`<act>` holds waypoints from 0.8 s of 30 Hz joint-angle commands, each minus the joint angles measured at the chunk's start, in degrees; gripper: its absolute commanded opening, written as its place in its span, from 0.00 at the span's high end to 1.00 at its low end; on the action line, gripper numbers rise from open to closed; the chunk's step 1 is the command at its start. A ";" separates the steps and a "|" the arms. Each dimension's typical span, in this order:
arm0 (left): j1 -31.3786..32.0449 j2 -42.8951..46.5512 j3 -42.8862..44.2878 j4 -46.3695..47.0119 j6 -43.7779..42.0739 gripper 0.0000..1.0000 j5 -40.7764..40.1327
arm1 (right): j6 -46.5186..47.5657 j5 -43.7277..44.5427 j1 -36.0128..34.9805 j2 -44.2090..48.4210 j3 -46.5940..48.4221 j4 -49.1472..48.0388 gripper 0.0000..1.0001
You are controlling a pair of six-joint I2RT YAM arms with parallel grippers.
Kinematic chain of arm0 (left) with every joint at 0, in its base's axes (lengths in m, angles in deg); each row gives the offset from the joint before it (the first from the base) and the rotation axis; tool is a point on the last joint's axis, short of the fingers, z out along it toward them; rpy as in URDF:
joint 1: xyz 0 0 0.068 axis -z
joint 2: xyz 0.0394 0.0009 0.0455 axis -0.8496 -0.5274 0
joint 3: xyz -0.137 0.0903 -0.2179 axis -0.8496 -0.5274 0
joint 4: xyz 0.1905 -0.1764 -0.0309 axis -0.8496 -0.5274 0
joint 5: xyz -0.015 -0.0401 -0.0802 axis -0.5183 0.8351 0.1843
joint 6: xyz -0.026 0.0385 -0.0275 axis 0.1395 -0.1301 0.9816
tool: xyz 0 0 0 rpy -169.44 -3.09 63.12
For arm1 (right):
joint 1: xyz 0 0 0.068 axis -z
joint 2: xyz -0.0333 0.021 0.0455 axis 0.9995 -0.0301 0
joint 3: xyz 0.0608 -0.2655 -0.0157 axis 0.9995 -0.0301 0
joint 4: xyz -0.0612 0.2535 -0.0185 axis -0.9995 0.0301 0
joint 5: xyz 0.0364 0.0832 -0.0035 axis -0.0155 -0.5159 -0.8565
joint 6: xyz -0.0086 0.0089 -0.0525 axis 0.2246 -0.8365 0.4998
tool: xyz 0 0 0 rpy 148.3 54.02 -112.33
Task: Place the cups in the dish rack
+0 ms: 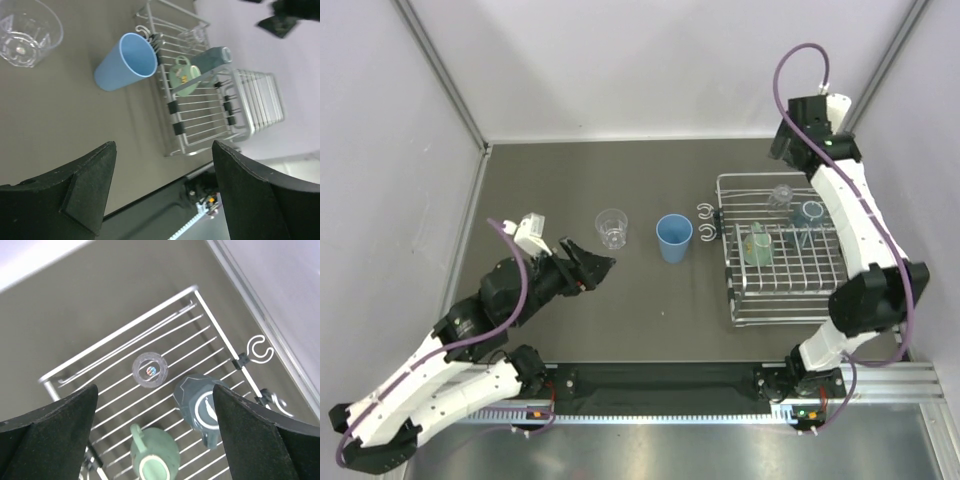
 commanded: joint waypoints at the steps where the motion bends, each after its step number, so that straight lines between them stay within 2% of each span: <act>1: 0.06 -5.79 4.91 -4.86 -3.64 0.18 -2.08 | 3.67 -5.22 0.62 8.28 -0.69 -0.26 0.02; 8: -0.03 -16.53 9.93 -6.54 -4.00 0.23 -1.91 | 4.46 -18.59 0.53 23.56 -7.54 2.20 0.00; 13: 0.06 -24.79 12.83 -5.49 -3.29 0.28 -1.12 | 5.17 -31.49 0.53 33.33 -11.50 1.94 0.00; 16: -0.03 -30.15 14.76 -5.66 -1.98 0.29 -3.22 | 4.99 -36.95 0.53 38.96 -14.05 1.67 0.00; 24: -0.03 -44.20 21.35 -4.96 -0.57 0.29 -7.44 | 3.85 -39.96 0.53 50.30 -18.27 3.25 0.00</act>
